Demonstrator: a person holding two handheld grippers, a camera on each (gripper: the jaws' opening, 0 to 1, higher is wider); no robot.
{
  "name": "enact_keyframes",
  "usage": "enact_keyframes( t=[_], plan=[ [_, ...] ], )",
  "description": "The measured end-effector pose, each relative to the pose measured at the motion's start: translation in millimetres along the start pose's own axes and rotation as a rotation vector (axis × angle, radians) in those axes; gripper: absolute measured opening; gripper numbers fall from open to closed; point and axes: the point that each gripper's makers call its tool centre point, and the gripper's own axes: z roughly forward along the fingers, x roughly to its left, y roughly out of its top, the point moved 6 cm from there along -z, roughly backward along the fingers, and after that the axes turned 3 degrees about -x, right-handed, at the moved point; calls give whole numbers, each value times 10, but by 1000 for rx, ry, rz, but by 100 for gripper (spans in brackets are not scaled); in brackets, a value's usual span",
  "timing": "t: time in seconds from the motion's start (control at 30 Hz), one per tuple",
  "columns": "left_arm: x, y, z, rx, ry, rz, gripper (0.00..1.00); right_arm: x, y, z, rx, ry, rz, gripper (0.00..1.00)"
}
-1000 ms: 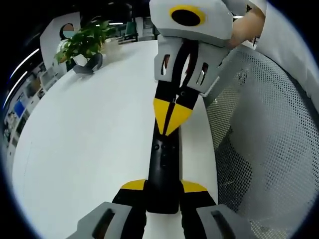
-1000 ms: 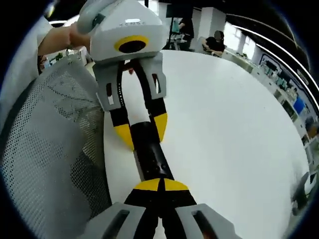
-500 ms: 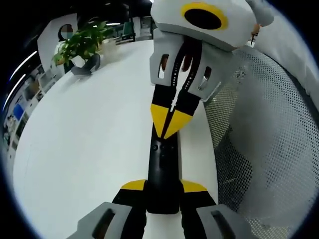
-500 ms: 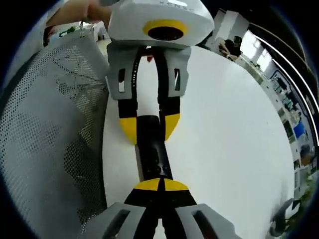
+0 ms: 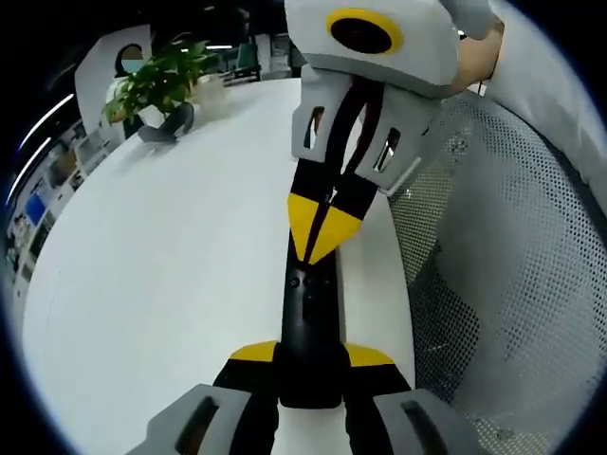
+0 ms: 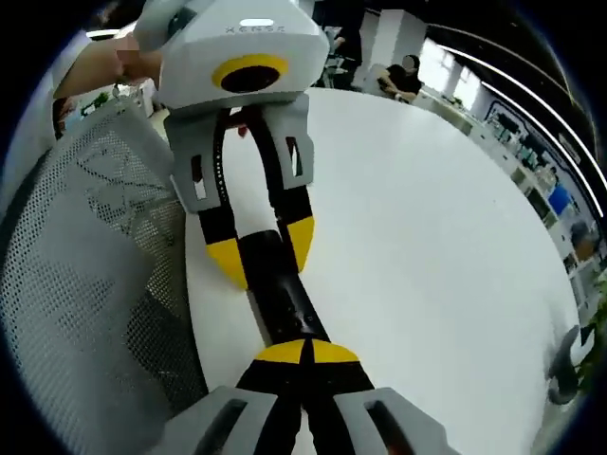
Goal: Press the specified remote control buttons in sequence, fully releasing each button before pressing the next.
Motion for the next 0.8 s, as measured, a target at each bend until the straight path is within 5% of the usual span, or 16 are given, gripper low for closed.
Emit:
enact_keyframes(
  t=[0.43, 0.67, 0.8],
  plan=[
    [8, 2, 7, 3, -24, 32, 24, 162, 86, 43, -22, 91, -19, 0],
    [7, 6, 10, 10, -21, 26, 24, 190, 122, 69, 51, 93, -131, 0],
    [8, 3, 8, 8, -22, 27, 24, 169, 132, 79, 68, 121, -120, 0]
  ],
)
